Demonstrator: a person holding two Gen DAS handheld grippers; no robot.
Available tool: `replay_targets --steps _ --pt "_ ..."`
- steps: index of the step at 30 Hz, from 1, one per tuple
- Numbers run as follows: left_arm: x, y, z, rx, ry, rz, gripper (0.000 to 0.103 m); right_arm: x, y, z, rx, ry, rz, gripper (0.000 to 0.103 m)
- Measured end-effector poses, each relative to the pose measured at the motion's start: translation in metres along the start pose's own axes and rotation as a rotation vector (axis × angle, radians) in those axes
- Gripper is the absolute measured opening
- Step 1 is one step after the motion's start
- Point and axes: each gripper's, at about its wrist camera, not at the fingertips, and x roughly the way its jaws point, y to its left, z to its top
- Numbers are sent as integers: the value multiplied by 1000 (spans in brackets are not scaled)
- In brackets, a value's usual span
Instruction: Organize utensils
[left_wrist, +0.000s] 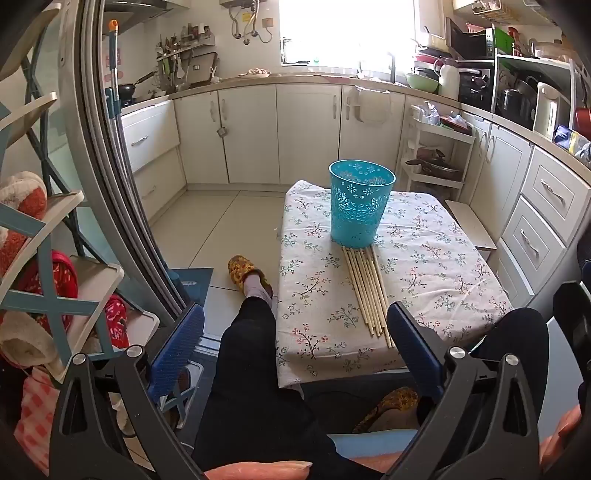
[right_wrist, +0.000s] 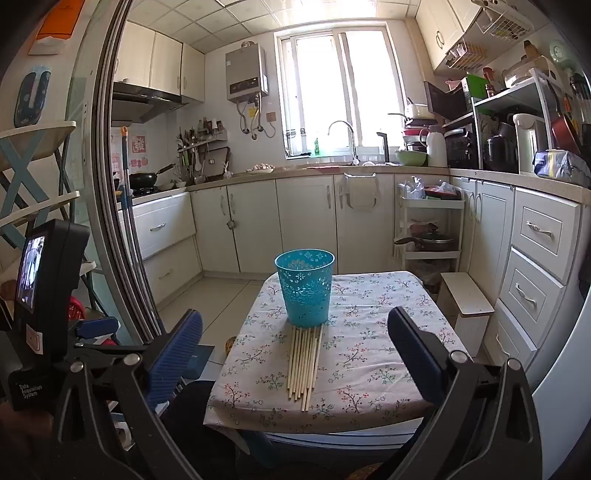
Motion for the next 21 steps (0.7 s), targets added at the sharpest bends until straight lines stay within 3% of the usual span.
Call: replay_targets --steps 21 --pt "-6 -3 -2 -2 -18 2 95 -1 0 0 0 -1 0 96"
